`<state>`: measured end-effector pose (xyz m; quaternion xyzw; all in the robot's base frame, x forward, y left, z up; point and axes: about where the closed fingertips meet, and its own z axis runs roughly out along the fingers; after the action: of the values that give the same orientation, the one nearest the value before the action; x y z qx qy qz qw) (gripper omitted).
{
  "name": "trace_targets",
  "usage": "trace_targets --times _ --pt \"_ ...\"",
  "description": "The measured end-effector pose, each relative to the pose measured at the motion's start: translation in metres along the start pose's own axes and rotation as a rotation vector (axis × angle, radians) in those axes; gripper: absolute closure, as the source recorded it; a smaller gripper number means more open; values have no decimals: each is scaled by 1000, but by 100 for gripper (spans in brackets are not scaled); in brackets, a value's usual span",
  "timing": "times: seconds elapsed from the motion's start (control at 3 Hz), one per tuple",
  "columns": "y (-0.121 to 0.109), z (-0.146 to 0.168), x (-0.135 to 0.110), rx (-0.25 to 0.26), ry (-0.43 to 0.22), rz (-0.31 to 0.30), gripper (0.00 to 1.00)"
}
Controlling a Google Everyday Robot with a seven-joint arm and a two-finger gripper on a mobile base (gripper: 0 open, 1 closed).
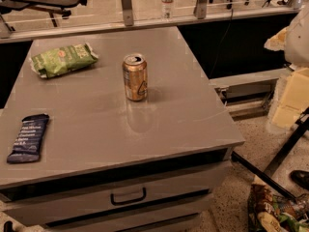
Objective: Pick green jalapeno chip bag
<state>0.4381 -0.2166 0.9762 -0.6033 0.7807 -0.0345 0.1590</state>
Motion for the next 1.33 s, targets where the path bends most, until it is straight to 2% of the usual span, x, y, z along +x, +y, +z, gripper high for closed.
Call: trace_targets --times 0.33,0.67,1.0,1.33 --pt "0 0 0 0 0 0 0" --pt "-17 6 -12 29 -32 -13 0" --pt "-60 10 -40 94 -79 -69 0" --pt "-110 8 -83 156 -136 -146 0"
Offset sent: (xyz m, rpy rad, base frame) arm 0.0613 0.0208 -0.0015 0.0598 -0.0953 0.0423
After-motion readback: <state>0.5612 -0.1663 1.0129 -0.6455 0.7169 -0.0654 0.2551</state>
